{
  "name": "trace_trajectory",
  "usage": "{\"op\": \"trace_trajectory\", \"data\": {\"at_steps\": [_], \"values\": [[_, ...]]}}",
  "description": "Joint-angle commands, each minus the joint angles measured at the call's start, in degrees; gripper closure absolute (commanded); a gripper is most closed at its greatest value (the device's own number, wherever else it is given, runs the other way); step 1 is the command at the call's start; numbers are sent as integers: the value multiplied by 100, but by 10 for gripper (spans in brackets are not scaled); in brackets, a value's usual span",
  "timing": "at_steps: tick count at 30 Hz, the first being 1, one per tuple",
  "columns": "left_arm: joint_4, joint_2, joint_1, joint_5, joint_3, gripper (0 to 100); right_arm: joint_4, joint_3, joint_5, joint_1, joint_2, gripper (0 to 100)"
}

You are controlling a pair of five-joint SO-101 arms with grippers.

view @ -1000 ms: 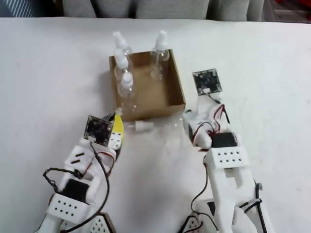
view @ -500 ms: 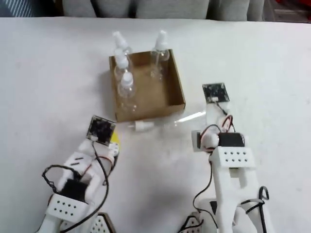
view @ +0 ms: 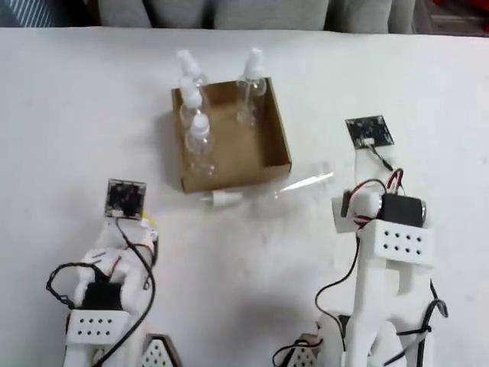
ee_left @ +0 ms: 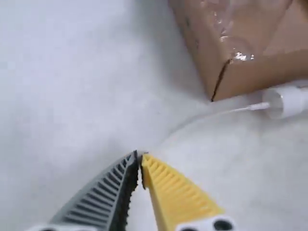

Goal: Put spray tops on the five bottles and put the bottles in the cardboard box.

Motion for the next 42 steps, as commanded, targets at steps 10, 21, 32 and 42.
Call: {"op": "trace_trajectory", "data": {"at_steps": [10,21,32,42], "values": [[35,-84,-251,-809,-26,978,-804,-1829,132,207,2325,975],[35,-84,-233,-888,-26,978,-840,-3859,123,-215,4312,975],[35,-84,-251,-897,-26,977,-804,-5090,123,-673,6044,975],[35,-84,-251,-897,-26,977,136,-5099,167,-673,6607,975]]}}
